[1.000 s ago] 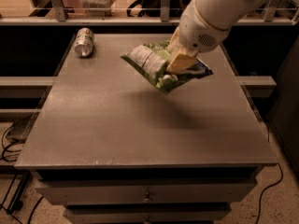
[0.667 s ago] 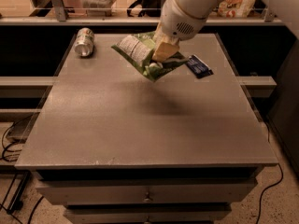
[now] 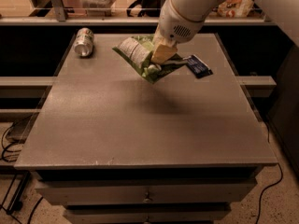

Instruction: Move green jalapeno chip bag near 7up can

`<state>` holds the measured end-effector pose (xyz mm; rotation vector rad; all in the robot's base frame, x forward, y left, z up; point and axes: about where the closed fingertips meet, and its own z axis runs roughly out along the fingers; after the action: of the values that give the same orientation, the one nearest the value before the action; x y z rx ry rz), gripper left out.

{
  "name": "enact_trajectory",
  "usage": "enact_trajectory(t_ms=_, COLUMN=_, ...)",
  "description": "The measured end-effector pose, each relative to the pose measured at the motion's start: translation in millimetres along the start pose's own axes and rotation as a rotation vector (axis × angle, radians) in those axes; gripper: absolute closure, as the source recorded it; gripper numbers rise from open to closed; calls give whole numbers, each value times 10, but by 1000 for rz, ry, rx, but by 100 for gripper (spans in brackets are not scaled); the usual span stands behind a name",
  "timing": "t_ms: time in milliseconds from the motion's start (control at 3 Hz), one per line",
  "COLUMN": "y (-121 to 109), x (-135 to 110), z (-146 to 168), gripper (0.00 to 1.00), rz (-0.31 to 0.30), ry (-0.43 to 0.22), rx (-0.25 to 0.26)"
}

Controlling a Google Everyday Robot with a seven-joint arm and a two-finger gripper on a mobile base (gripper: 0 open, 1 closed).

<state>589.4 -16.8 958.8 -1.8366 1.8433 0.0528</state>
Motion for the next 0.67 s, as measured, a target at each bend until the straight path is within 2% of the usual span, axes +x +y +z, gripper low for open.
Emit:
enact_trajectory(t_ms=333, y=-137, x=-68, z=242, gripper=100, rz=33, ry=-35, rx=22)
enact_trajectory(t_ms=667, y=-400, x=-156, z=535, gripper=100, rz=62, ry=-96, rx=66)
